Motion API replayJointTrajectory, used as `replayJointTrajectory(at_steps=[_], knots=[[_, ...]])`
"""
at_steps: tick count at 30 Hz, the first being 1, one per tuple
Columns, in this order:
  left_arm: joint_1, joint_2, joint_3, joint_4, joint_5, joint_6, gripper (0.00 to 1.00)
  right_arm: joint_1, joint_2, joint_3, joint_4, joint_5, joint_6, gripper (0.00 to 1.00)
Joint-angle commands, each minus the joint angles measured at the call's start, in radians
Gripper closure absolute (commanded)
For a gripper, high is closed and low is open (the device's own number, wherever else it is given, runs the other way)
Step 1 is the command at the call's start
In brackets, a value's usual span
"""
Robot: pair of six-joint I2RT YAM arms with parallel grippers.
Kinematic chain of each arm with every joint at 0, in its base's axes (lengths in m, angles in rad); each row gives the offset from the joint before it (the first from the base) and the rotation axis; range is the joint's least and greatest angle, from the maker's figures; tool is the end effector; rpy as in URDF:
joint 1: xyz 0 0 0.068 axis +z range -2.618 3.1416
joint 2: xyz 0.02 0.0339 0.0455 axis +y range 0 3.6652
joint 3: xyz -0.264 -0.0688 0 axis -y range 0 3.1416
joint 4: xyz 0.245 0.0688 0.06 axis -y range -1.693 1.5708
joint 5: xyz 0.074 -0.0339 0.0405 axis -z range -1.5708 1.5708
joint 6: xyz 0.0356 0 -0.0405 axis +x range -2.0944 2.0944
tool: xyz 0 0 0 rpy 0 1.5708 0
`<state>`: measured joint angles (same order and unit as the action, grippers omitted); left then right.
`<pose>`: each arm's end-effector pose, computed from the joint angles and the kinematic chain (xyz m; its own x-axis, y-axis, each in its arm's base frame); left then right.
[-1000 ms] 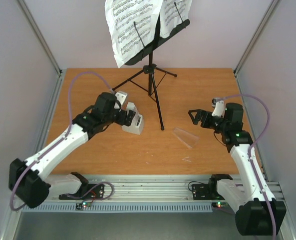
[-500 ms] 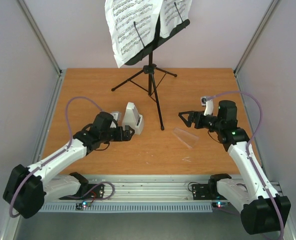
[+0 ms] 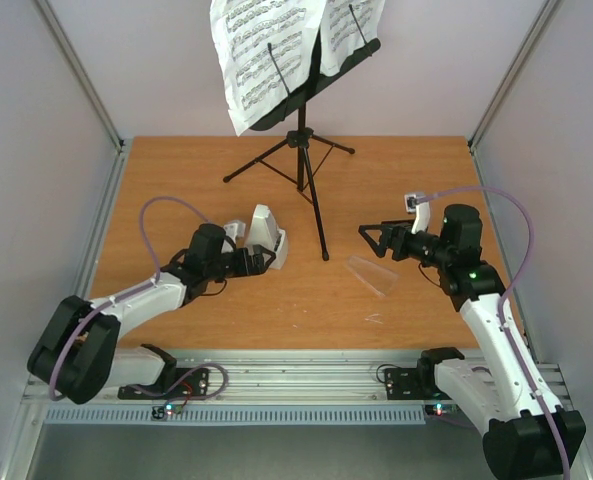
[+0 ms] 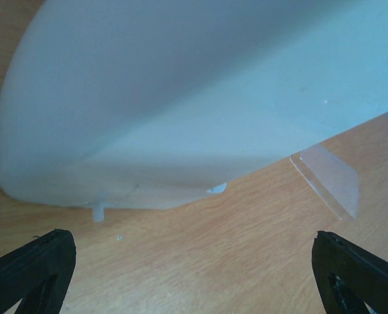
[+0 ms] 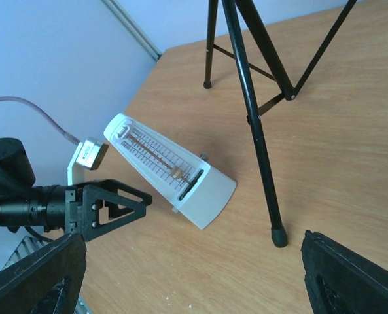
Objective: Pack up the instrument practice props
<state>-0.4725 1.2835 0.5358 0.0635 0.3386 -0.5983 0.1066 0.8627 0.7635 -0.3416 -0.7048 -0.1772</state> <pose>0.2163 -0.1239 0.1761 -0.8359 -0.1694 -0.5221 0.2271 0.7592 -0.6099 0.1860 0.0431 0.3063 -0.3006 -0.1672 -0.9390 -0.7281 0.6762 0.1127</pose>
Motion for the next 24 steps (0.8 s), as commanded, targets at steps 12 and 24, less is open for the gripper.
replayJointTrajectory(at_steps=[12,24], knots=[[0.042,0.099,-0.045,0.281,0.020,0.085,0.03,0.007,-0.011,-0.017,0.020,-0.031,-0.020,0.15],[0.092,0.187,0.012,0.358,0.070,0.140,0.04,0.017,0.015,-0.014,0.010,-0.014,-0.034,0.17]])
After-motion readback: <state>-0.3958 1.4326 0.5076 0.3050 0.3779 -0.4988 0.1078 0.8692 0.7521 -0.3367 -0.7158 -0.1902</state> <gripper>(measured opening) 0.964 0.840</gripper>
